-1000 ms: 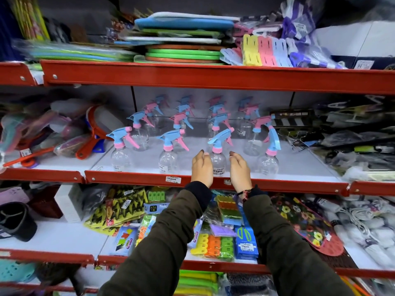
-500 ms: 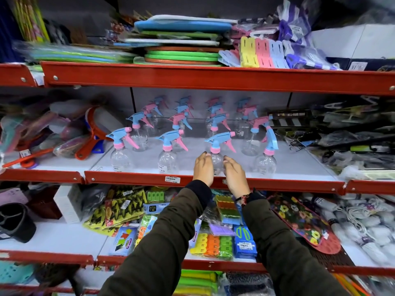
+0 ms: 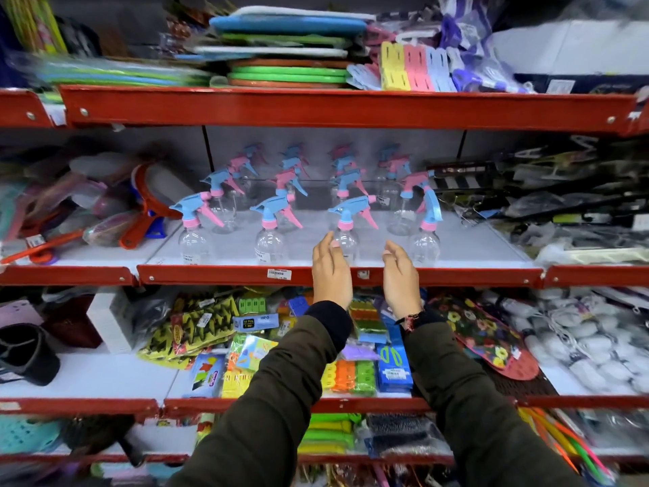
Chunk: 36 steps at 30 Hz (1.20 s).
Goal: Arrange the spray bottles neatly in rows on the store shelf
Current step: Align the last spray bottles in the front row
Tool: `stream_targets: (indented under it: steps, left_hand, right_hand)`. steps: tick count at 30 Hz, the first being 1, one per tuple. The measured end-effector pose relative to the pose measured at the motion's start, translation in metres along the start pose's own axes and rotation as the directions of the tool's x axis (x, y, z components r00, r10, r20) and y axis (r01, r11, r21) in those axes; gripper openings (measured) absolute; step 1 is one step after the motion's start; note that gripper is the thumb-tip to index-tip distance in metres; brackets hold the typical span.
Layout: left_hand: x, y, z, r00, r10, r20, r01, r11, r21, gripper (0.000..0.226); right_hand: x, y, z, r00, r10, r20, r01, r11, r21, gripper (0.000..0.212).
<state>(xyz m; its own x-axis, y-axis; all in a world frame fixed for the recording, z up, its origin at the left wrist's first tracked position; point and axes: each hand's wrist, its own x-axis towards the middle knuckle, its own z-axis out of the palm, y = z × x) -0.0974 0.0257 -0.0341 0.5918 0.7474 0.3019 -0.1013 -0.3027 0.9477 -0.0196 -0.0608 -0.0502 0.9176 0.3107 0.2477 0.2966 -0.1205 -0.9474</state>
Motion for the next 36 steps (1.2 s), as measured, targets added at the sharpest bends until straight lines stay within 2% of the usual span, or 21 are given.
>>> stream_targets:
  steps: [4, 8, 12, 18, 23, 28, 33, 36]
  left_hand:
    - [-0.02, 0.007, 0.018, 0.996, 0.044, 0.075, -0.044, 0.999, 0.007, 0.045]
    - [-0.023, 0.013, 0.041, 0.982, 0.017, 0.189, -0.014, 1.0, -0.016, 0.047]
    - [-0.008, 0.017, 0.068, 0.947, -0.049, 0.316, 0.055, 0.998, -0.011, 0.049]
    - [0.019, 0.023, 0.106, 0.884, -0.173, 0.434, 0.181, 0.983, 0.021, 0.05]
    - [0.029, 0.02, 0.126, 0.874, -0.203, 0.442, 0.203, 0.978, 0.047, 0.051]
    - [0.036, 0.015, 0.133, 0.872, -0.201, 0.447, 0.215, 0.976, 0.022, 0.047]
    - [0.039, 0.015, 0.135, 0.871, -0.204, 0.447, 0.242, 0.97, -0.029, 0.046]
    - [0.037, 0.014, 0.133, 0.896, -0.198, 0.397, 0.236, 0.97, -0.05, 0.045]
  right_hand:
    - [-0.008, 0.002, -0.022, 0.996, -0.014, -0.093, 0.015, 1.0, 0.001, 0.041]
    - [0.001, 0.008, -0.047, 0.977, -0.028, -0.213, 0.03, 1.0, 0.007, 0.029]
    - [0.025, 0.012, -0.066, 0.959, 0.016, -0.283, -0.013, 1.0, 0.012, 0.03]
    - [0.068, 0.009, -0.076, 0.981, 0.148, -0.125, -0.158, 0.984, -0.08, 0.046]
    - [0.079, 0.013, -0.082, 0.987, 0.148, -0.065, -0.152, 0.986, -0.071, 0.039]
    - [0.067, 0.018, -0.085, 0.981, 0.13, -0.141, -0.149, 0.98, -0.129, 0.041]
    - [0.064, 0.02, -0.093, 0.979, 0.168, -0.117, -0.178, 0.981, -0.074, 0.04]
    - [0.071, 0.018, -0.099, 0.976, 0.173, -0.136, -0.184, 0.98, -0.073, 0.041]
